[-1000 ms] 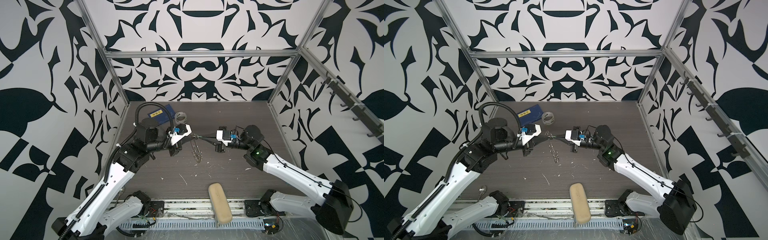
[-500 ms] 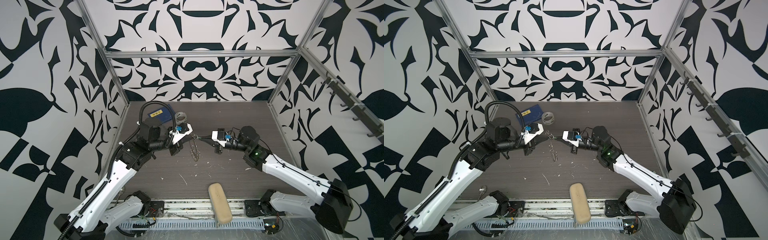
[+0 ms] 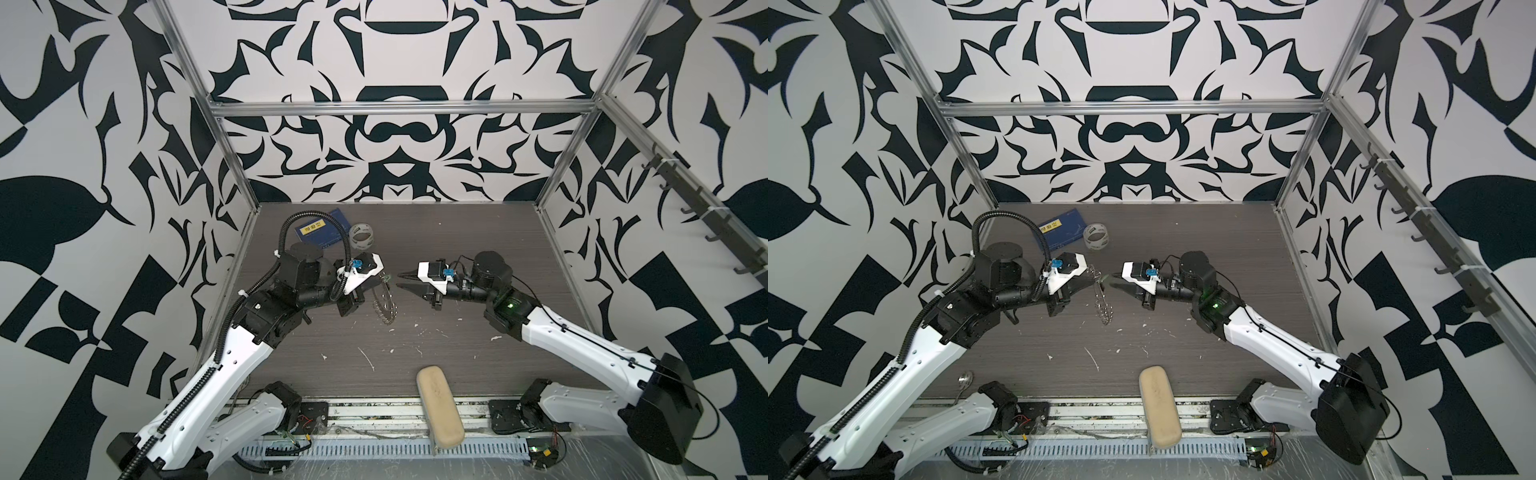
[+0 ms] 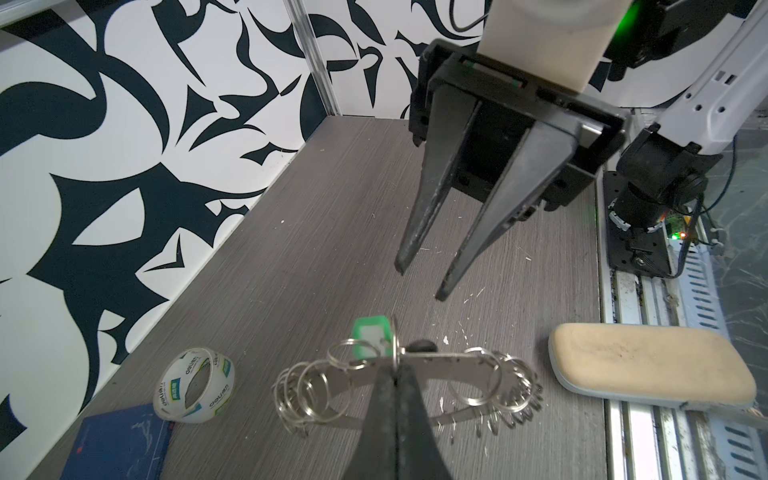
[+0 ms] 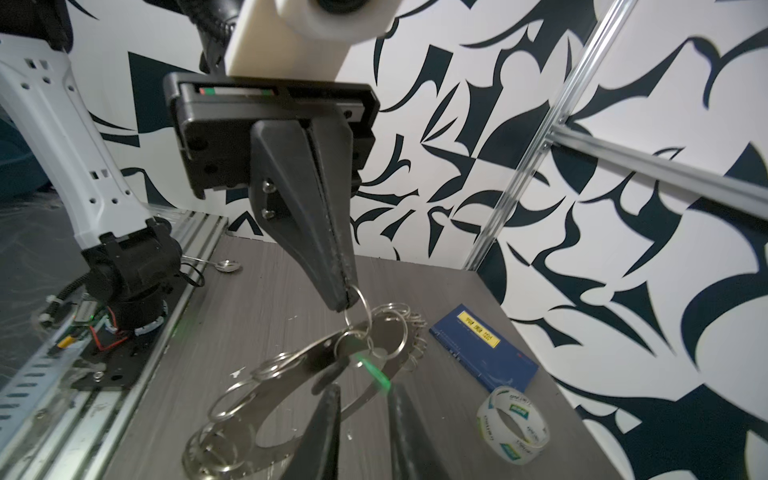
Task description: Remove the keys from the keyring
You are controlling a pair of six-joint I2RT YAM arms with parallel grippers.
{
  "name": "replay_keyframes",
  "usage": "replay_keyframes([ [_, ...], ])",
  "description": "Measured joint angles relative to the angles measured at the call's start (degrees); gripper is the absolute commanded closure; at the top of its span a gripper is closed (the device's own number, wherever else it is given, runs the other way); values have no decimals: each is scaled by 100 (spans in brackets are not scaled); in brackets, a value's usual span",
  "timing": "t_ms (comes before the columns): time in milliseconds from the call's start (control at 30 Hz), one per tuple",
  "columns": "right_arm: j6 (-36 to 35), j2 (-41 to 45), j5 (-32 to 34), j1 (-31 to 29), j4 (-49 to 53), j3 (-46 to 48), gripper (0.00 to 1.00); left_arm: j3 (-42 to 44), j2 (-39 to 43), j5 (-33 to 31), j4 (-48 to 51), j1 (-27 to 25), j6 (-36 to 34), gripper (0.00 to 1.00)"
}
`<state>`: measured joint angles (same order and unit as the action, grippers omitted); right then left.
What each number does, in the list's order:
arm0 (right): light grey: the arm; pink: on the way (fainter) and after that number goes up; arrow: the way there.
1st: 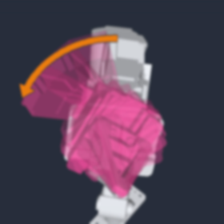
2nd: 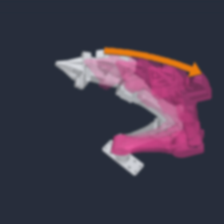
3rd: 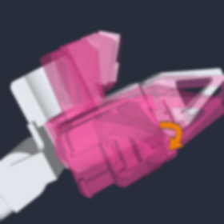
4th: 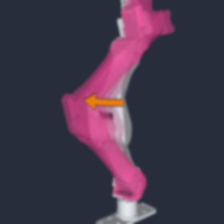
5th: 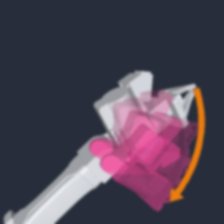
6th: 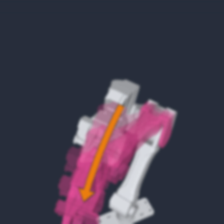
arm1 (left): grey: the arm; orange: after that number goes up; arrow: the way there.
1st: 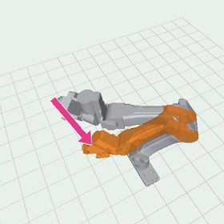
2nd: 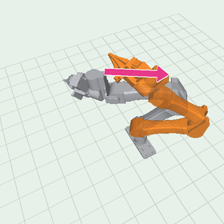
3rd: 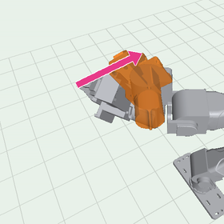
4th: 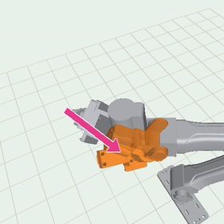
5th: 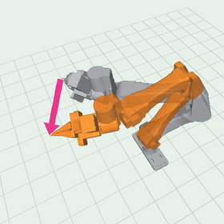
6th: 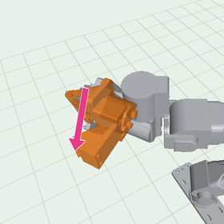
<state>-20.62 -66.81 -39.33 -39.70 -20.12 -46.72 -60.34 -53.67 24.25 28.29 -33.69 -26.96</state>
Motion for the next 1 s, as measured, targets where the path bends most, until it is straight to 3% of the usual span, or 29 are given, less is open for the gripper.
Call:
replay_keyframes([
  [200, -170, 149, -232, 175, 610, -256, 78, 0, -4, 87, 44, 4, -131, 100],
  [567, -708, -426, -1088, 83, 2085, -1690, 76, 0, -24, 225, 144, 4, -461, 100],
  [1000, -1091, -970, -1259, -96, 2929, -2168, 79, 0, -28, 323, 282, 4, -575, 100],
])
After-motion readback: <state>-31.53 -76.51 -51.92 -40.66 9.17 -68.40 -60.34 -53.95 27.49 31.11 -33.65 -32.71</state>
